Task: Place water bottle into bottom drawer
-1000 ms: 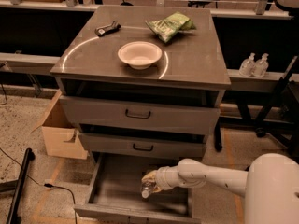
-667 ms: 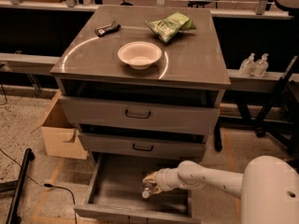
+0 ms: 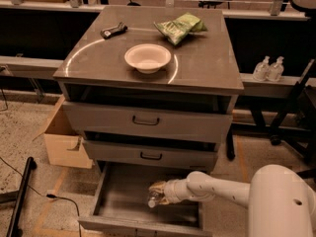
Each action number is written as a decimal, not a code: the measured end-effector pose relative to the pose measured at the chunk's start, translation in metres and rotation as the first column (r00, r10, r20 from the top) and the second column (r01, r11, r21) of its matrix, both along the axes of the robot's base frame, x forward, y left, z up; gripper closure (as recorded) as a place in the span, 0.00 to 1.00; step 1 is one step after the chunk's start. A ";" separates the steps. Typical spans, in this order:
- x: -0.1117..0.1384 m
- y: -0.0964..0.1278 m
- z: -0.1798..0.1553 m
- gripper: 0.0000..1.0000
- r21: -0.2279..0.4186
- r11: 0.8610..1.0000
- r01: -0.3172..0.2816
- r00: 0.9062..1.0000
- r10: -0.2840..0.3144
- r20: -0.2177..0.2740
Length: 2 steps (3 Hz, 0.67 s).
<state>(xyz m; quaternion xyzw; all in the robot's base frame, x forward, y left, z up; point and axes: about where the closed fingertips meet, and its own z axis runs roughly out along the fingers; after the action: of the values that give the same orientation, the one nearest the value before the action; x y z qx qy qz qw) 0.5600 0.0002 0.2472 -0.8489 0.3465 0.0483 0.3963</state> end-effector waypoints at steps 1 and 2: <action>-0.004 0.002 -0.005 0.07 0.000 1.000 -0.003 1.000 0.003 -0.024; -0.008 -0.004 0.002 0.07 0.009 0.999 0.032 0.999 -0.032 -0.044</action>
Offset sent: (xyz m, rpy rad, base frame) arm -0.0122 -0.0159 0.0145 0.0187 0.0674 -0.0866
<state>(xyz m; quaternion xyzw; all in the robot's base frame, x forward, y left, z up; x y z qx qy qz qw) 0.5522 -0.0034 0.2495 -0.8401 0.3685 0.0620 0.3932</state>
